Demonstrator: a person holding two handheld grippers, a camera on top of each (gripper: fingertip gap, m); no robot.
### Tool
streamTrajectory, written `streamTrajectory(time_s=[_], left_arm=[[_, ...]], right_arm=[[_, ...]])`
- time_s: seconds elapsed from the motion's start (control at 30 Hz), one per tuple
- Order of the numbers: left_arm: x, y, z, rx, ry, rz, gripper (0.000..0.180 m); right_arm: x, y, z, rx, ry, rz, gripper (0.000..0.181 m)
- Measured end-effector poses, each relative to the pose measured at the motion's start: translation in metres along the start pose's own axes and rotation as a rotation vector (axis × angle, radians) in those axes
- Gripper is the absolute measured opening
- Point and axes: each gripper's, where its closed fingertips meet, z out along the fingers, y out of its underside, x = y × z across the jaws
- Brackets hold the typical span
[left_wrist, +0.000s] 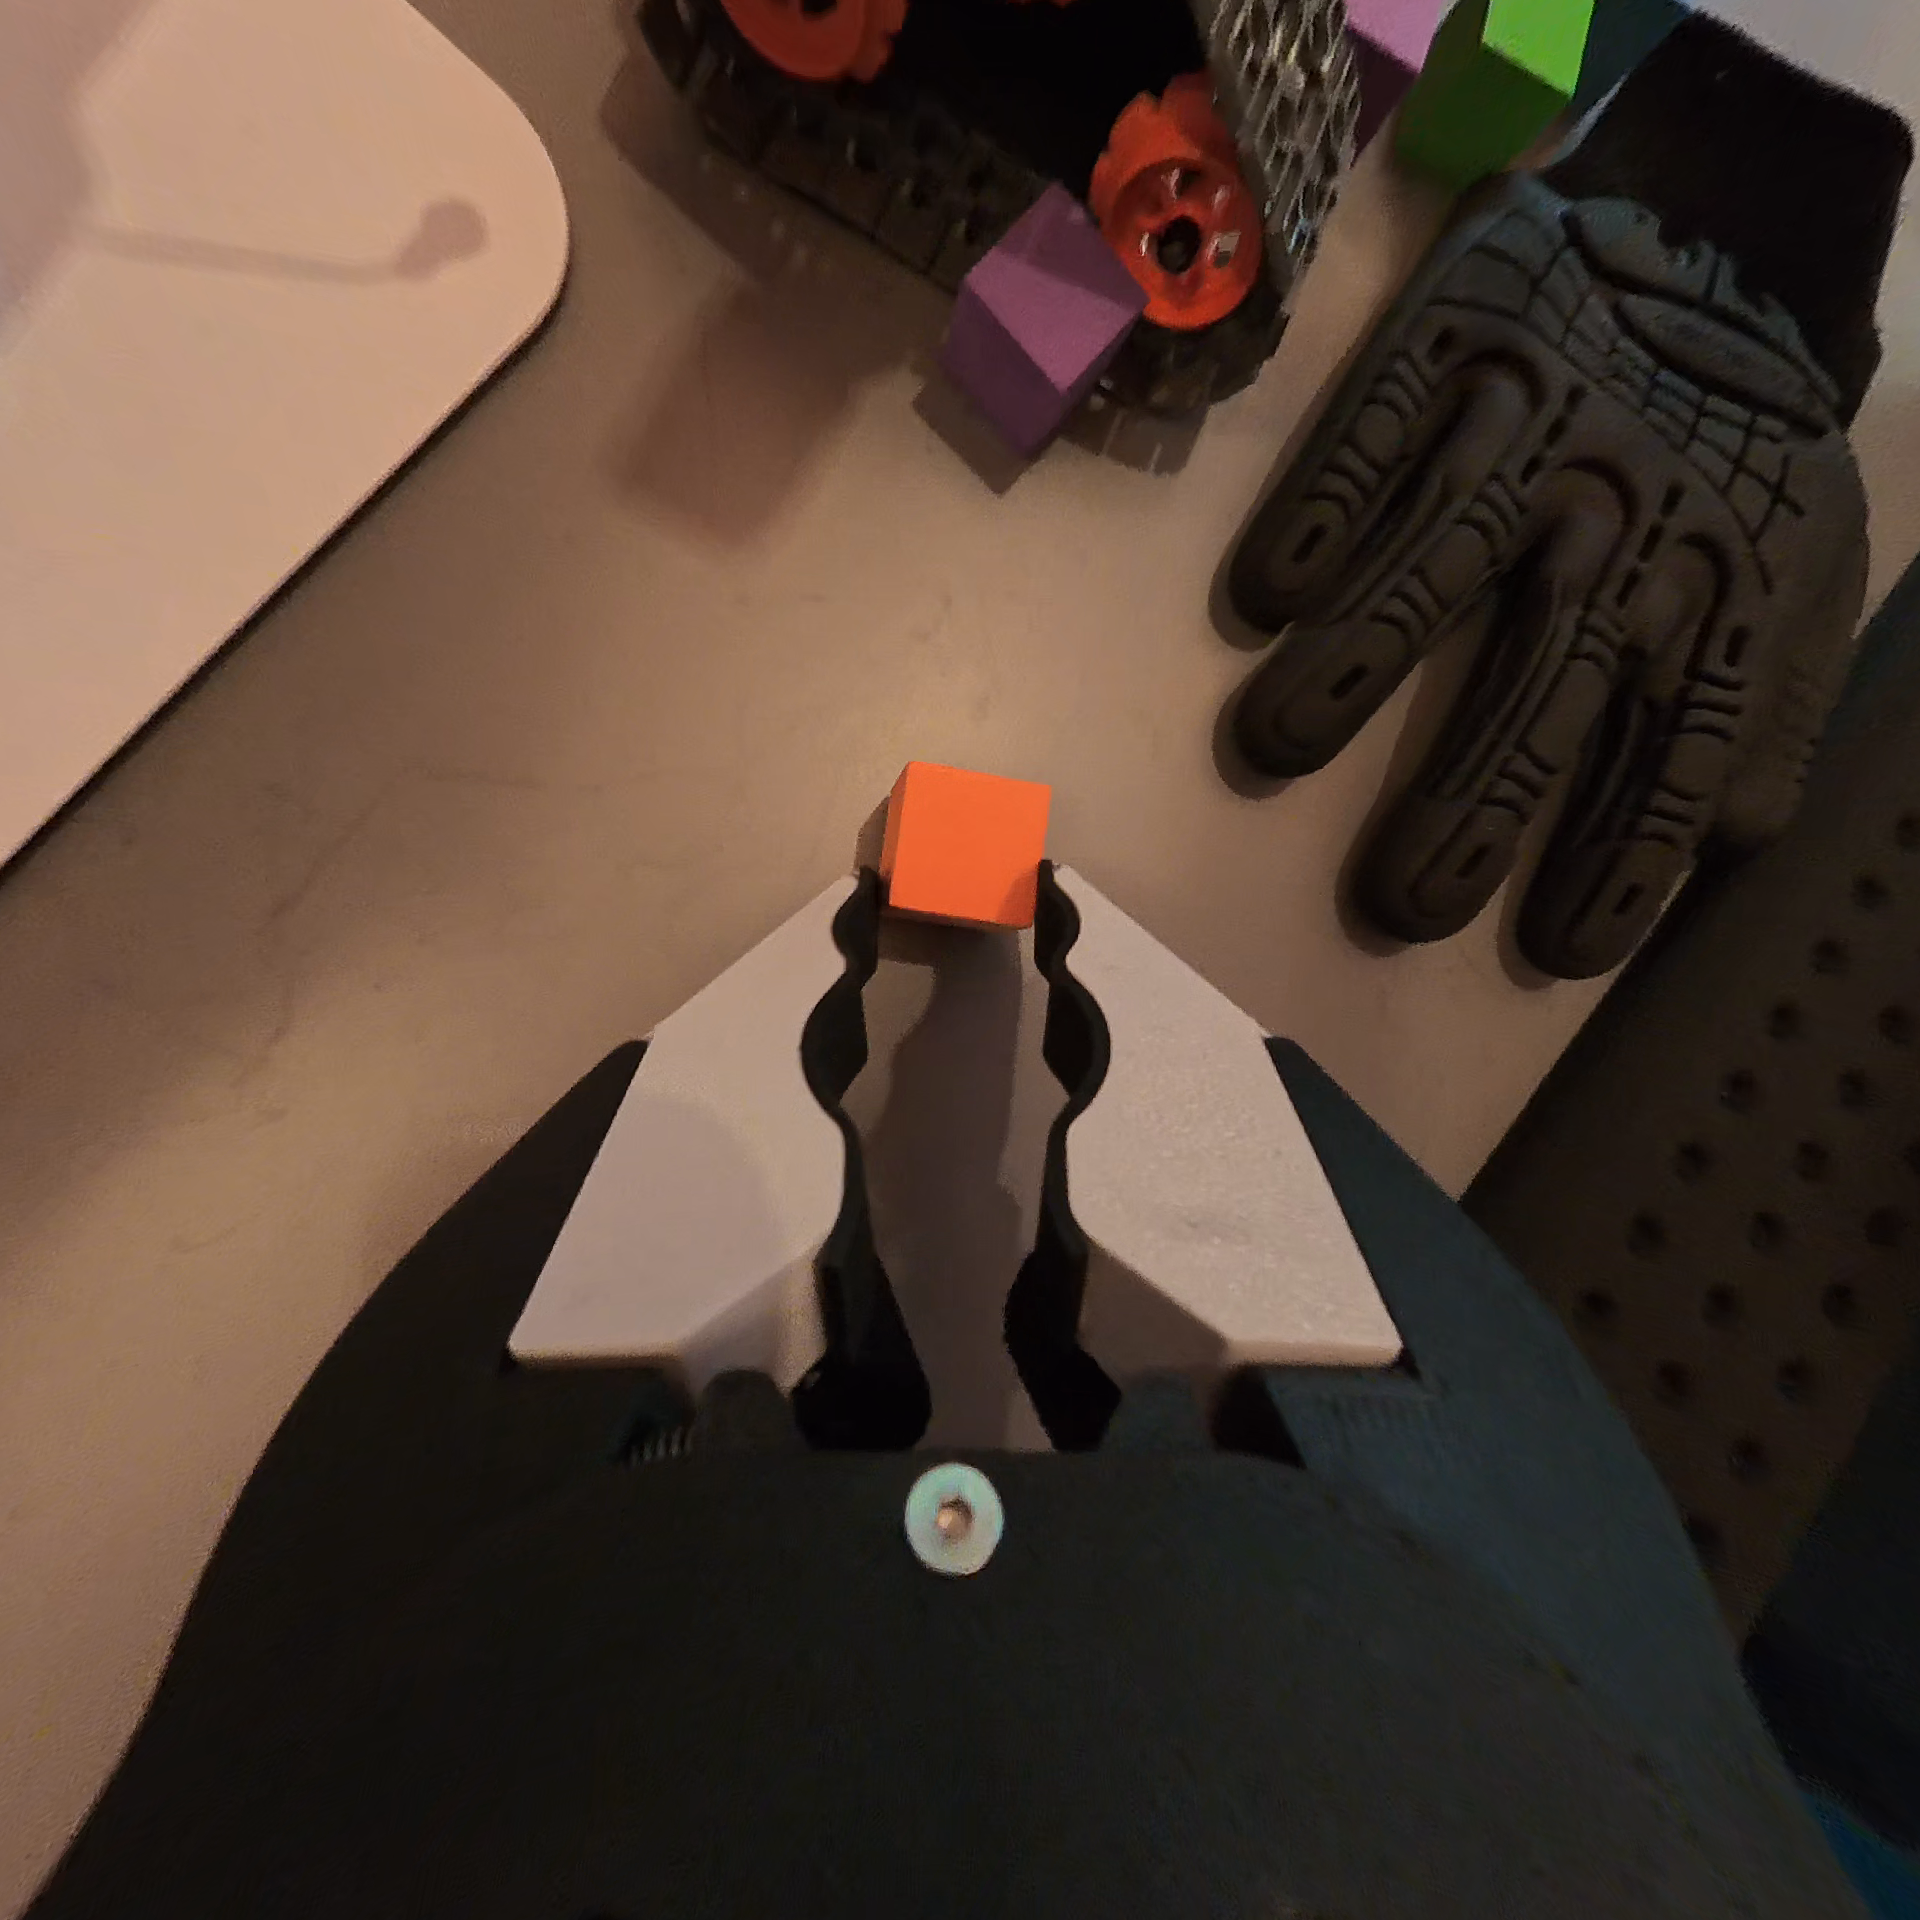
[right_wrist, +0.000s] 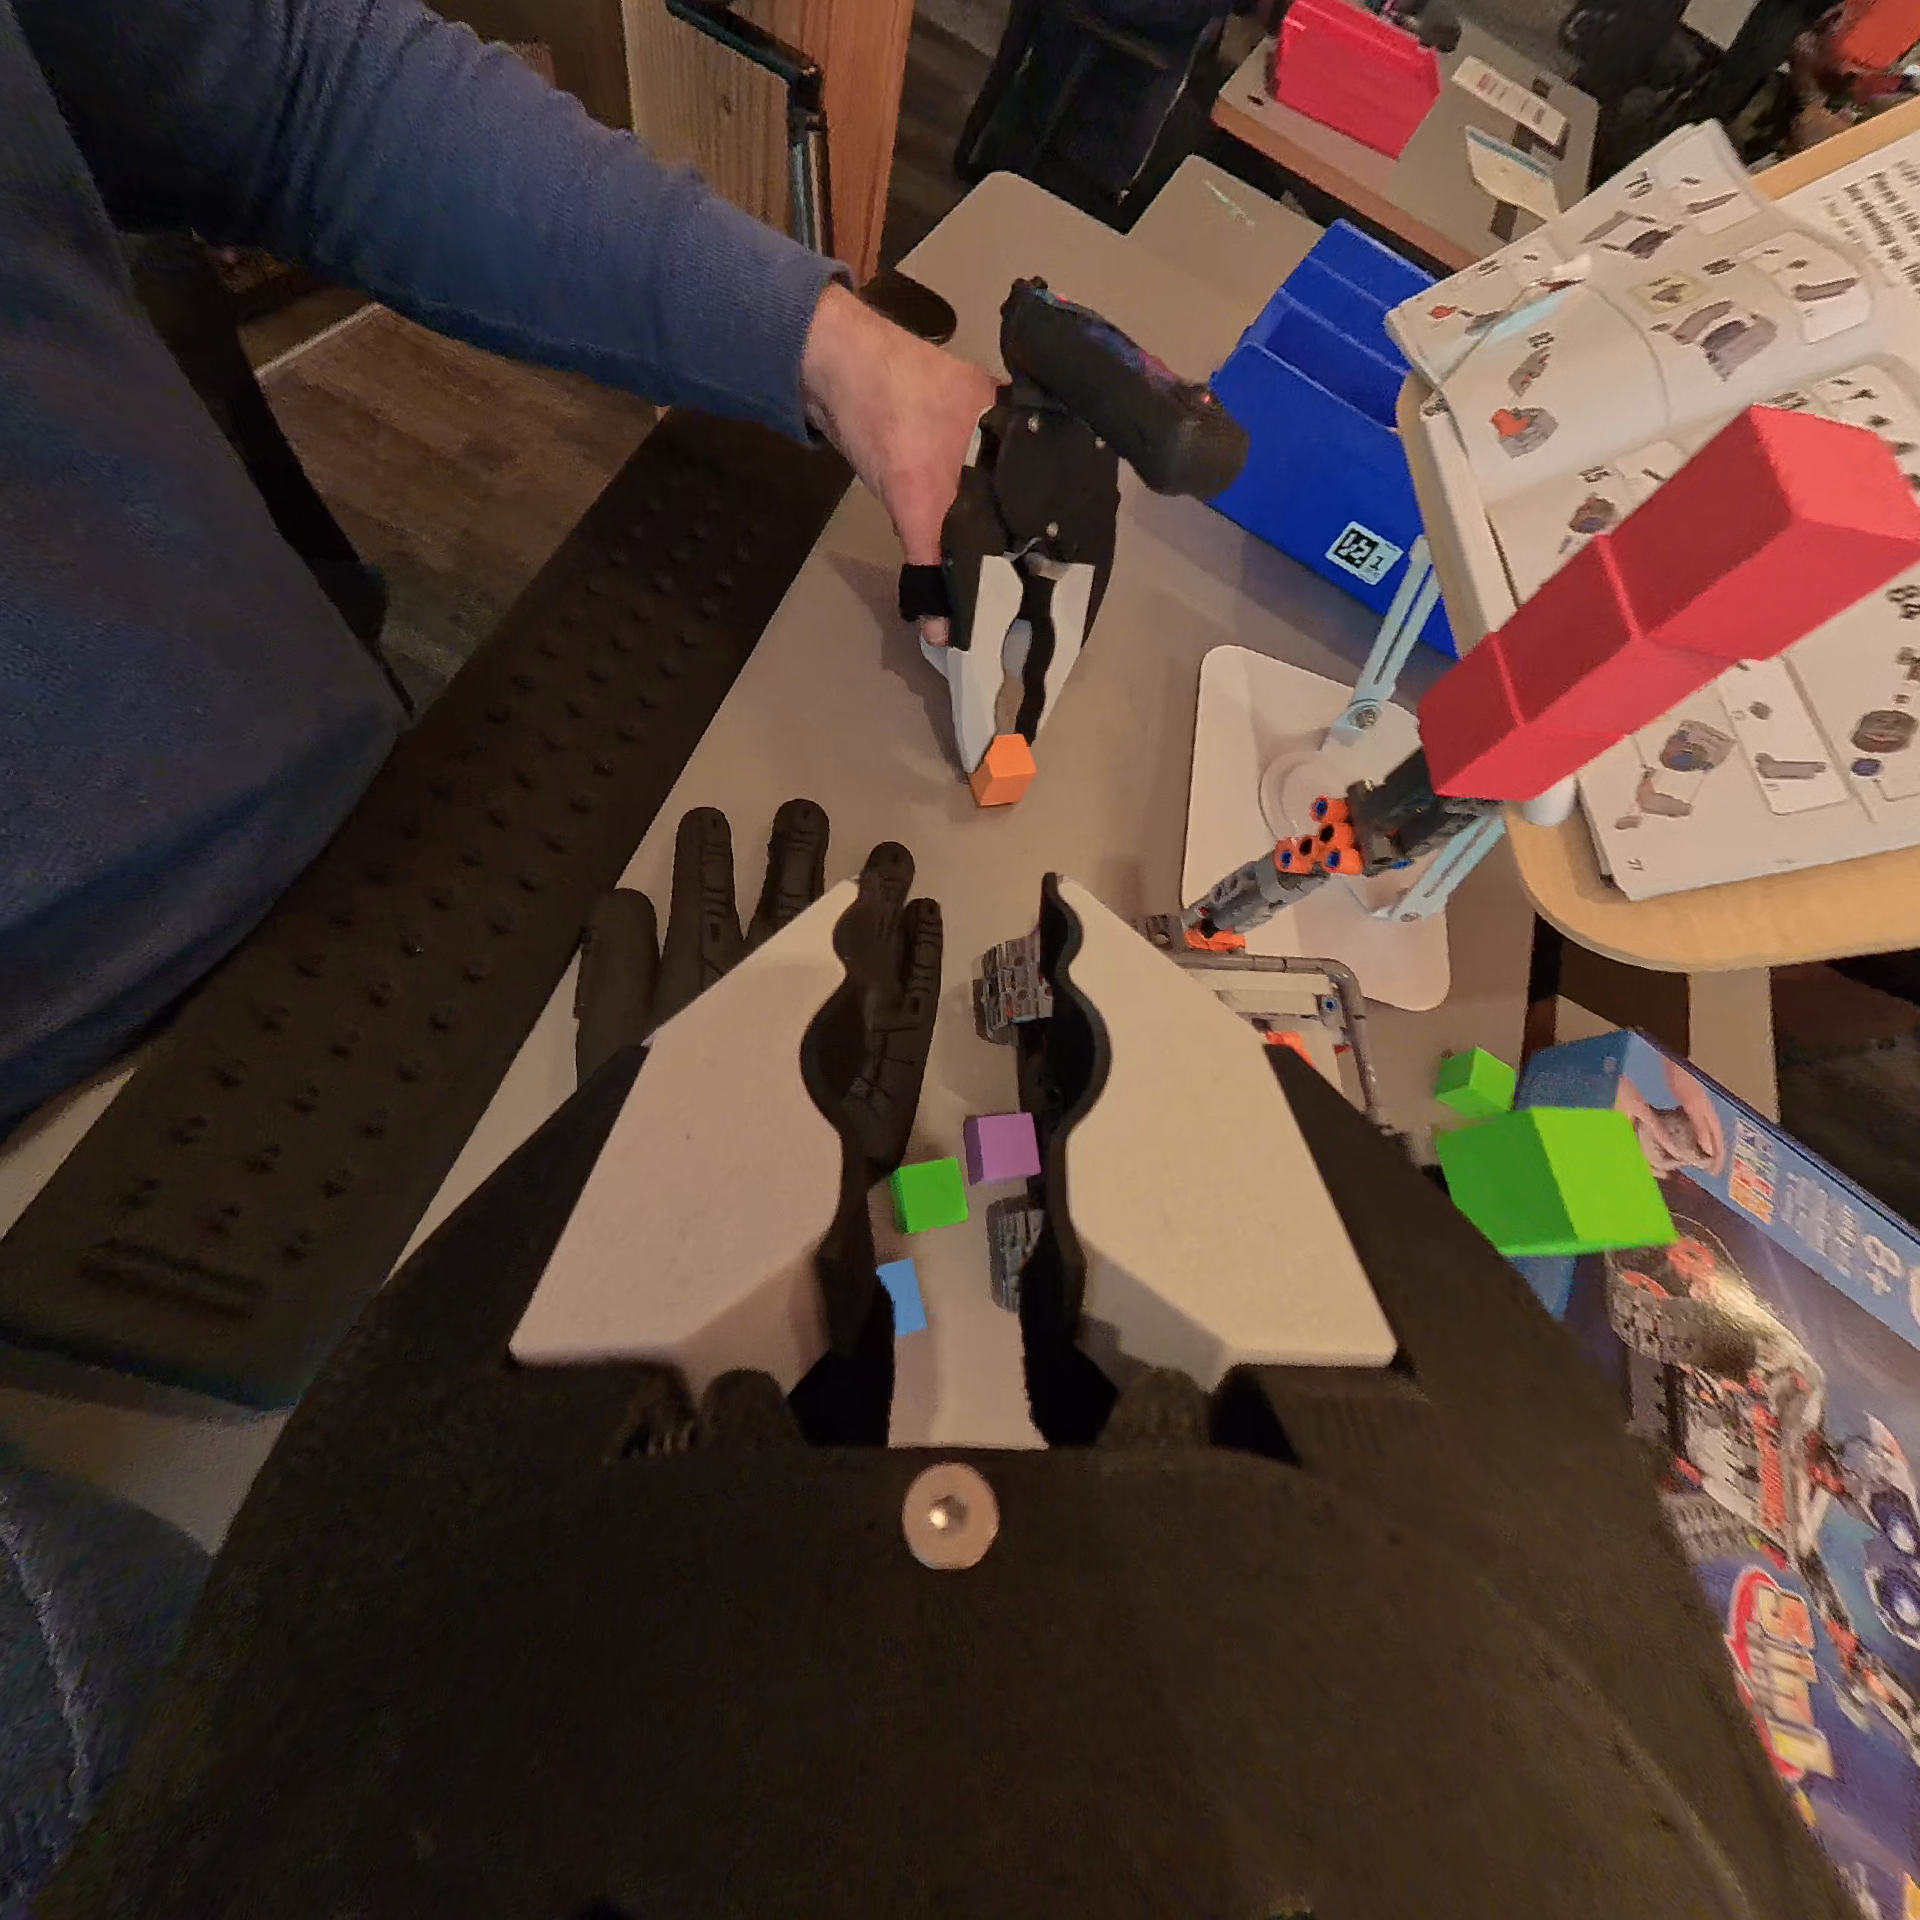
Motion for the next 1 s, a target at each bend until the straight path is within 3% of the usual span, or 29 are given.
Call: streamTrajectory(time_s=[0.1, 0.37, 0.57, 0.63, 0.8, 1.0], left_arm=[[0.016, -0.021, -0.016, 0.11, 0.006, 0.033, 0.027], [0.13, -0.126, -0.082, 0.411, 0.065, 0.36, 0.027], [0.169, -0.15, -0.094, 0.44, 0.096, 0.474, 0.027], [0.172, -0.151, -0.091, 0.422, 0.082, 0.494, 0.027], [0.18, -0.158, -0.088, 0.457, 0.09, 0.516, 0.027], [0.173, -0.167, -0.096, 0.551, 0.074, 0.457, 0.032]], right_arm=[[-0.004, -0.002, 0.013, -0.023, -0.035, 0.01, 0.03], [0.006, -0.032, 0.048, -0.026, 0.023, 0.013, 0.045], [-0.015, -0.03, 0.061, -0.059, -0.06, -0.014, 0.044], [-0.02, -0.029, 0.06, -0.059, -0.069, -0.031, 0.031], [-0.022, -0.024, 0.048, -0.068, -0.041, -0.039, 0.026], [0.027, -0.033, -0.009, 0.099, 0.135, 0.047, 0.026]])
